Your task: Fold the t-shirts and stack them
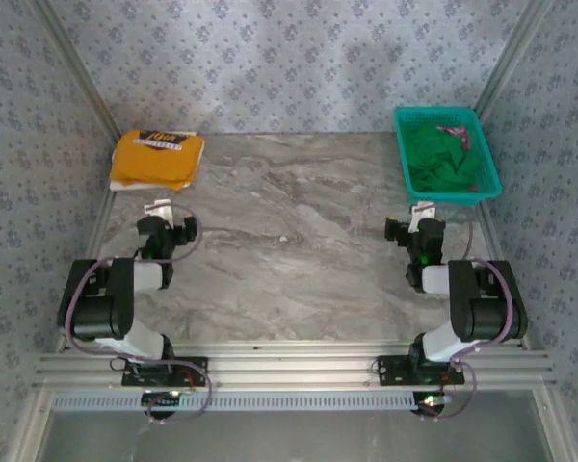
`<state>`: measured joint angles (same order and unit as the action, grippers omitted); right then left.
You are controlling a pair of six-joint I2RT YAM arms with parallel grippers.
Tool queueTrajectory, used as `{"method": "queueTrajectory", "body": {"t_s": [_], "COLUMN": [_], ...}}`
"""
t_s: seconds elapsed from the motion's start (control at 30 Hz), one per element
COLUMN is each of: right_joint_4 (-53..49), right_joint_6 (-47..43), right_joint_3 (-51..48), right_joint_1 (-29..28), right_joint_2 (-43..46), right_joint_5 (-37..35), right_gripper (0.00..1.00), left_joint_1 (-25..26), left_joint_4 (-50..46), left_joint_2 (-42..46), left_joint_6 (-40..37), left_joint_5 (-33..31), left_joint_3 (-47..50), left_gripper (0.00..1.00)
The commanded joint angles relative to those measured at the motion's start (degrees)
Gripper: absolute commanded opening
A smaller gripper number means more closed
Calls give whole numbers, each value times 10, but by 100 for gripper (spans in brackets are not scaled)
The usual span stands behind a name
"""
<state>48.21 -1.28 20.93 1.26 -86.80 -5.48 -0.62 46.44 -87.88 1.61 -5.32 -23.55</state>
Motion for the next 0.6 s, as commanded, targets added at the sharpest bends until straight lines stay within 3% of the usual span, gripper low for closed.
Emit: {"method": "queueTrajectory", "body": {"t_s": [0.0, 0.57], "right_joint_4": [-7, -18], "right_joint_6": [5, 2], "right_joint_3": [12, 17], "right_joint_1": [0, 8], "right_joint_2": [-6, -6], "right_joint_5": [3, 38], "right_gripper": [100, 100], "left_joint_1": [-1, -5], "left_joint_4": [3, 2], "left_joint_2": [0, 0], "left_joint_6": [2, 4], "left_joint_5": [10, 19], "left_joint_3": [-1, -1], "left_gripper": [98, 98]}}
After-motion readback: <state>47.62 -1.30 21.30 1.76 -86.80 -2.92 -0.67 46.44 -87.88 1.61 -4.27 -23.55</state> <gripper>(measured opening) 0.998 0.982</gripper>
